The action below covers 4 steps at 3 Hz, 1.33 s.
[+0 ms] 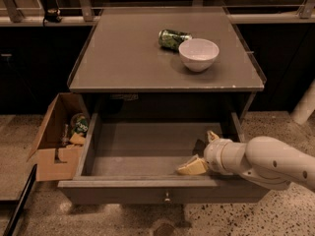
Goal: Open top drawer
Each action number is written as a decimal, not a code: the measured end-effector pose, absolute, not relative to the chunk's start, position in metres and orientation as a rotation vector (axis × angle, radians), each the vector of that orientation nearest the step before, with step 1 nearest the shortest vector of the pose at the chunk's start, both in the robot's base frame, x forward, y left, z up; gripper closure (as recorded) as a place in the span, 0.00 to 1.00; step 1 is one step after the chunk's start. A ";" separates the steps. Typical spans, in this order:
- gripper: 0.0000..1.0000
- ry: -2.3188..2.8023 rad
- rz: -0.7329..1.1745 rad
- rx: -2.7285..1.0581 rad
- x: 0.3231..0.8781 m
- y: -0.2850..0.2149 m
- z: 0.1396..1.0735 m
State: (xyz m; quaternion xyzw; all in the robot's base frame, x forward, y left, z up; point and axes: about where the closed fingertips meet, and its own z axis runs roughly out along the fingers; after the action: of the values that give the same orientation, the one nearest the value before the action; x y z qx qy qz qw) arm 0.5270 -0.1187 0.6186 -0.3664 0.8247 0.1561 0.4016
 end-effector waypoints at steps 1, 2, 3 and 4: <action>0.00 2.094 0.417 -0.921 0.511 -0.120 0.621; 0.00 2.091 0.429 -0.929 0.500 -0.119 0.627; 0.00 2.058 0.414 -0.943 0.502 -0.115 0.636; 0.00 2.030 0.377 -0.951 0.515 -0.110 0.649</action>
Offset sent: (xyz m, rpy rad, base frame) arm -0.0403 -0.0027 0.0148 0.0220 0.0241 0.0177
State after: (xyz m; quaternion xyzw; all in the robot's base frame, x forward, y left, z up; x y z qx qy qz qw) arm 0.5151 -0.1102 0.6490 -0.3796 0.8101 0.1506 0.4207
